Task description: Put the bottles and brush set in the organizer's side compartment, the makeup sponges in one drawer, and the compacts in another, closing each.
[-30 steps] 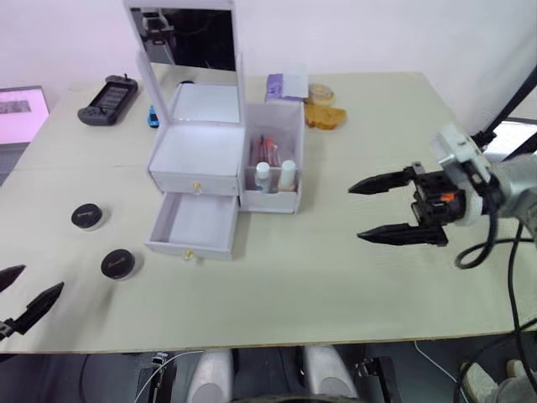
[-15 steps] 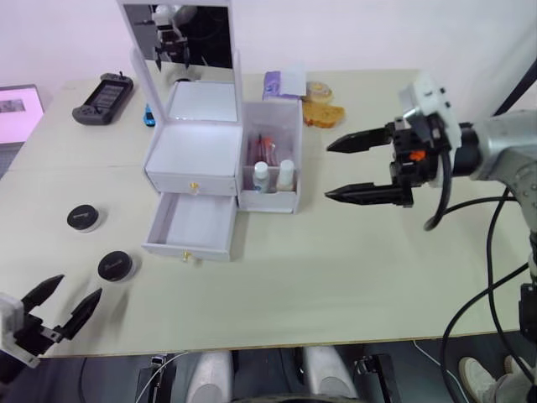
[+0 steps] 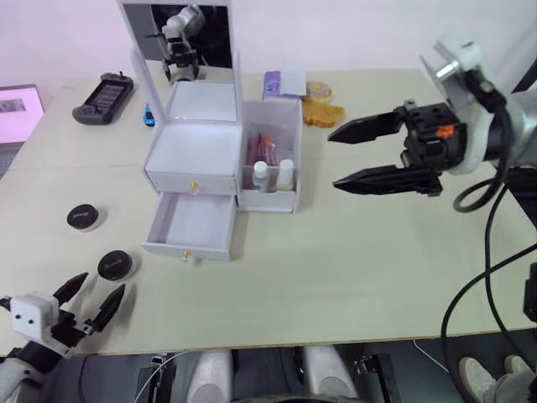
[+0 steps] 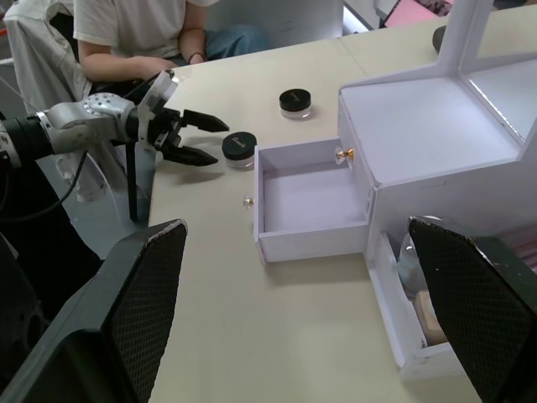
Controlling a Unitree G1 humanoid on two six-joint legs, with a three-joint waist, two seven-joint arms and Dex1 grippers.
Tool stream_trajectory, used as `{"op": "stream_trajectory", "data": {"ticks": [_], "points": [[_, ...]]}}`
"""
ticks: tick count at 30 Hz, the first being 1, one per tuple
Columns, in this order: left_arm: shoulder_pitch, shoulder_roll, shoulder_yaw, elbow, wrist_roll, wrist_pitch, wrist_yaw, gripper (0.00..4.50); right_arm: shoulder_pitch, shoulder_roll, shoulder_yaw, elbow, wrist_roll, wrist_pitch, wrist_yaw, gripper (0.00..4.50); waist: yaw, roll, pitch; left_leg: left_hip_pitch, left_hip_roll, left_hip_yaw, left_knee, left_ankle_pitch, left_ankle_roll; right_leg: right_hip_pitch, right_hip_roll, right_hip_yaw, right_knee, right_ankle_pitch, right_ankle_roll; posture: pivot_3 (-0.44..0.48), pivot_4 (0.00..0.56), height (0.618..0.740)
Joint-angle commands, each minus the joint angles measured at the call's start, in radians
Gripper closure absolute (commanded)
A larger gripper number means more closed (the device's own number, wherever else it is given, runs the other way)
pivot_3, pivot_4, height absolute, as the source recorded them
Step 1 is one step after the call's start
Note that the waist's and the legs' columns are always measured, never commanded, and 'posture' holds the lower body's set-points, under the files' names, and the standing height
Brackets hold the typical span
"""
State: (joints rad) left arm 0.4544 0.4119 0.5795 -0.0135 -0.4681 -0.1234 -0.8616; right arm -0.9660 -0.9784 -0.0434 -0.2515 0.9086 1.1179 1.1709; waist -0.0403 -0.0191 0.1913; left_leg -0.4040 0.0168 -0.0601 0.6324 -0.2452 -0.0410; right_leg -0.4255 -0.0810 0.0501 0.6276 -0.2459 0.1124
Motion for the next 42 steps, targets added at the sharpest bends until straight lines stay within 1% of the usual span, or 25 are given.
{"op": "stream_trajectory", "data": {"ticks": [1,11,18,19,20,22,27,30,34,42], "points": [[-0.020,-0.002,-0.009,0.013,0.010,-0.038,0.028,0.05,-0.023,-0.026,-0.015,-0.020,0.002,-0.011,0.016,0.00,0.001,0.000,0.000,0.000,0.000,0.000,0.000,0.000,0.000,0.000,0.000,0.000,0.000,0.000,0.000,0.000,0.150,0.740],[-0.078,-0.051,-0.097,0.033,0.052,-0.058,0.100,0.05,-0.020,-0.051,-0.004,-0.026,-0.003,-0.019,0.032,0.00,0.006,0.002,-0.001,0.001,0.000,0.000,0.001,0.000,0.000,0.000,0.000,0.000,0.002,0.000,0.000,0.000,0.150,0.740],[-0.103,-0.051,-0.109,0.047,0.054,-0.066,0.142,0.05,-0.020,-0.046,-0.002,-0.034,-0.001,-0.016,0.022,0.00,0.023,0.002,-0.001,0.001,0.000,0.000,0.002,0.000,0.000,0.000,0.000,0.000,0.003,0.000,0.000,0.000,0.150,0.740],[-0.104,-0.052,-0.109,0.052,0.050,-0.063,0.144,0.56,-0.020,-0.045,-0.003,-0.036,0.002,-0.015,0.021,0.00,0.023,0.002,-0.001,0.001,0.000,0.000,0.002,0.000,0.000,0.000,0.000,0.000,0.003,0.000,0.000,0.000,0.150,0.740],[-0.106,-0.053,-0.106,0.059,0.053,-0.063,0.155,0.89,-0.021,-0.043,-0.004,-0.037,0.006,-0.012,0.020,0.00,0.024,0.002,-0.001,0.001,0.000,0.000,0.002,0.000,0.000,0.000,0.000,0.000,0.003,0.000,0.000,0.000,0.150,0.740],[-0.110,-0.055,-0.105,0.067,0.047,-0.052,0.166,1.80,-0.023,-0.039,-0.005,-0.038,0.010,-0.010,0.015,0.00,0.024,0.002,-0.001,0.001,0.000,0.000,0.001,0.000,0.000,0.000,0.000,0.000,0.003,0.000,0.000,0.000,0.150,0.740],[-0.114,-0.054,-0.110,0.060,0.037,-0.044,0.170,1.82,-0.030,-0.030,0.003,-0.033,0.004,-0.016,0.007,0.00,0.024,0.005,-0.003,0.001,0.000,0.000,0.001,0.000,0.000,0.000,0.000,0.000,0.003,0.000,0.000,0.000,0.150,0.740],[-0.126,-0.050,-0.089,0.044,0.013,-0.037,0.183,1.82,-0.033,-0.025,0.008,-0.028,-0.001,-0.021,0.007,0.00,0.024,0.005,-0.003,0.001,0.000,0.000,0.001,0.000,0.000,0.000,0.000,0.000,0.003,0.000,0.000,0.000,0.150,0.740],[-0.154,-0.031,-0.057,-0.034,-0.049,0.003,0.209,1.82,-0.034,-0.020,0.012,-0.025,-0.003,-0.027,0.007,0.00,0.024,0.005,-0.003,0.001,0.000,0.000,0.002,0.000,0.000,0.000,0.001,0.000,0.003,0.000,0.000,0.000,0.150,0.740],[-0.228,0.075,-0.082,-0.227,-0.119,0.138,0.214,1.82,-0.026,-0.011,0.014,-0.023,-0.008,-0.038,0.006,0.00,0.024,0.004,-0.003,0.000,0.000,0.000,0.002,0.000,0.000,0.000,0.001,0.000,0.003,0.000,0.000,0.000,0.150,0.740]]}}
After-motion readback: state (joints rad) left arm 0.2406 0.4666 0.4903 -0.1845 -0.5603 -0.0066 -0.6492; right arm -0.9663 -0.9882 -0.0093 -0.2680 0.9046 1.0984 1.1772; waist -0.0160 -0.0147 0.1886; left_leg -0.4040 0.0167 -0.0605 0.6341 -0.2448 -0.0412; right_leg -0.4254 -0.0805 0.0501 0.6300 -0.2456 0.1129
